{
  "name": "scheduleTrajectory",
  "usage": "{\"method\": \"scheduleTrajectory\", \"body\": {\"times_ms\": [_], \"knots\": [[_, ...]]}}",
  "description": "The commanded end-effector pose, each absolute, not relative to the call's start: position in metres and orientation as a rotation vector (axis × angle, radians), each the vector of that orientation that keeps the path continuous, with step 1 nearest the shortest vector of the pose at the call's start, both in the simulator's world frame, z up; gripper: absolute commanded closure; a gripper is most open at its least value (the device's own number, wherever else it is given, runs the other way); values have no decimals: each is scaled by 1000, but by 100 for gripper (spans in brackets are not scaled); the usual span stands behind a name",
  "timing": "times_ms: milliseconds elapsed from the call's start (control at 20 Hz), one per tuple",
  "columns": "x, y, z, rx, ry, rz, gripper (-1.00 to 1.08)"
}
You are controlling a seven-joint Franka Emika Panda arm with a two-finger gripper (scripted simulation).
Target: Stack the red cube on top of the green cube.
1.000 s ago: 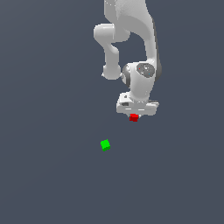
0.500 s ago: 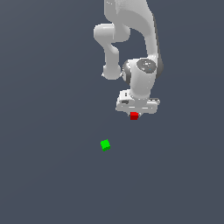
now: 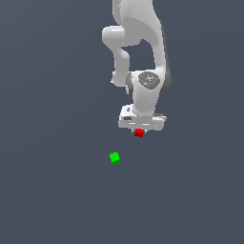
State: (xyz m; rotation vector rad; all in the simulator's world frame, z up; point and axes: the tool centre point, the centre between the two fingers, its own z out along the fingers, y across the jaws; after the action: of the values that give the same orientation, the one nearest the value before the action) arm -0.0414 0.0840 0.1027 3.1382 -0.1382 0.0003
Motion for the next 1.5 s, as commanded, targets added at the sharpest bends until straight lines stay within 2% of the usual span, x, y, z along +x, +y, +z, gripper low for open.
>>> {"method": "scheduleTrajectory", "body": {"times_ms": [0, 650, 1300, 1350, 1450], "knots": [[-29, 68, 98, 3138, -139, 1, 108], [43, -13, 72, 3138, -139, 0, 108], [65, -36, 65, 3138, -140, 0, 108], [65, -36, 65, 3138, -140, 0, -92], [65, -36, 65, 3138, -140, 0, -92]]}}
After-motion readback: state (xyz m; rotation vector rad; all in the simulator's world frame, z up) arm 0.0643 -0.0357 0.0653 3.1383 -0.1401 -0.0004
